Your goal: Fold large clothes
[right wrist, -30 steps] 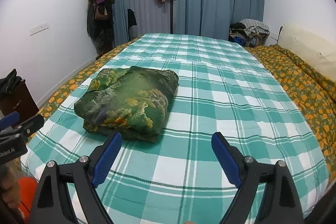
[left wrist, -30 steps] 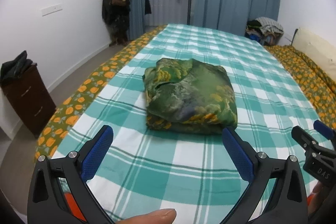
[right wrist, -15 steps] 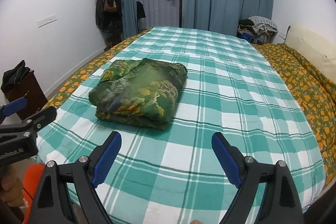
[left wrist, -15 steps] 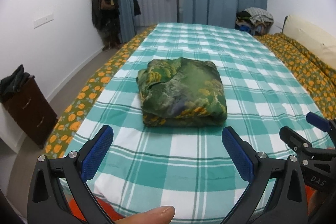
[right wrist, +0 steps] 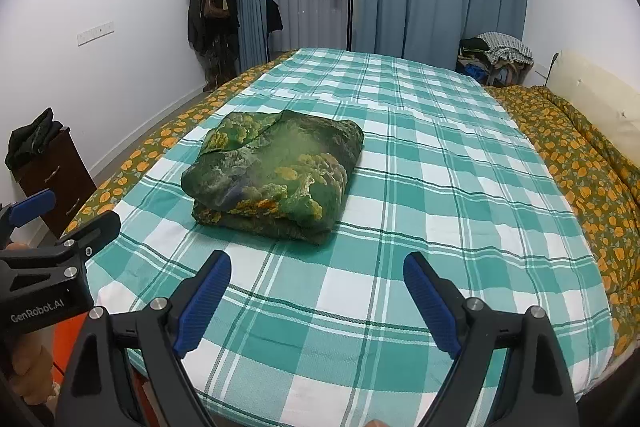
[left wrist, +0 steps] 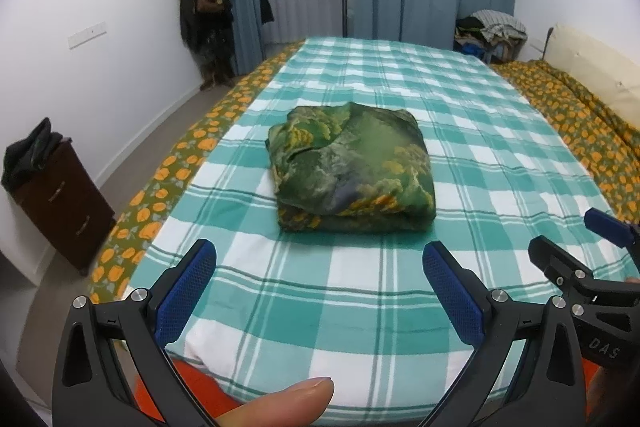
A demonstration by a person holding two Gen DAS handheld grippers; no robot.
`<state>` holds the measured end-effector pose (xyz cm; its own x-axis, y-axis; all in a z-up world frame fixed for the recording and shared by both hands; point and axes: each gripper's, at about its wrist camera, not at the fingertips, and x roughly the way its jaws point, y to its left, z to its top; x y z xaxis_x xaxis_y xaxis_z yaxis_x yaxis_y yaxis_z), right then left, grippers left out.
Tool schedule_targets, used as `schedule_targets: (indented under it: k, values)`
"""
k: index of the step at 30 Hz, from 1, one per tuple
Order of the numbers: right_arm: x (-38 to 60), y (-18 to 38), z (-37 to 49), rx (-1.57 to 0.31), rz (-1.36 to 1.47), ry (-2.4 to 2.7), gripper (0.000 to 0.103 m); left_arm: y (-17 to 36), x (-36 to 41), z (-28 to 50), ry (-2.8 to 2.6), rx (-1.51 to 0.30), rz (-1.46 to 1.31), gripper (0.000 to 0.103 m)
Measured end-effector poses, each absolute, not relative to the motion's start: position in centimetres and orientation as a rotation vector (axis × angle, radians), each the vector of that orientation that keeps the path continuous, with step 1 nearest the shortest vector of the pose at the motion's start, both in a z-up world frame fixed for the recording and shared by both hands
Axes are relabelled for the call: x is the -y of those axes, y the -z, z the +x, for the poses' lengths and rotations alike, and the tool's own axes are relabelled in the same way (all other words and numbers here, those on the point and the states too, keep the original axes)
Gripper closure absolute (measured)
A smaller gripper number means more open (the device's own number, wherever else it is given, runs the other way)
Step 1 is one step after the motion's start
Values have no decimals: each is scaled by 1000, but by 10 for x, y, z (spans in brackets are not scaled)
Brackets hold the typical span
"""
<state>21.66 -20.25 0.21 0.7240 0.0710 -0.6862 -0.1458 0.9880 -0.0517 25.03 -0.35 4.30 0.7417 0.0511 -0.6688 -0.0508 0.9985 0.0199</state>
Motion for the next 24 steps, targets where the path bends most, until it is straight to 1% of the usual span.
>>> schedule_targets:
  k: [24]
  values:
    - [193,-7,212,-737,-146,-51,13,-41,12,253,-50,-762,-1,0]
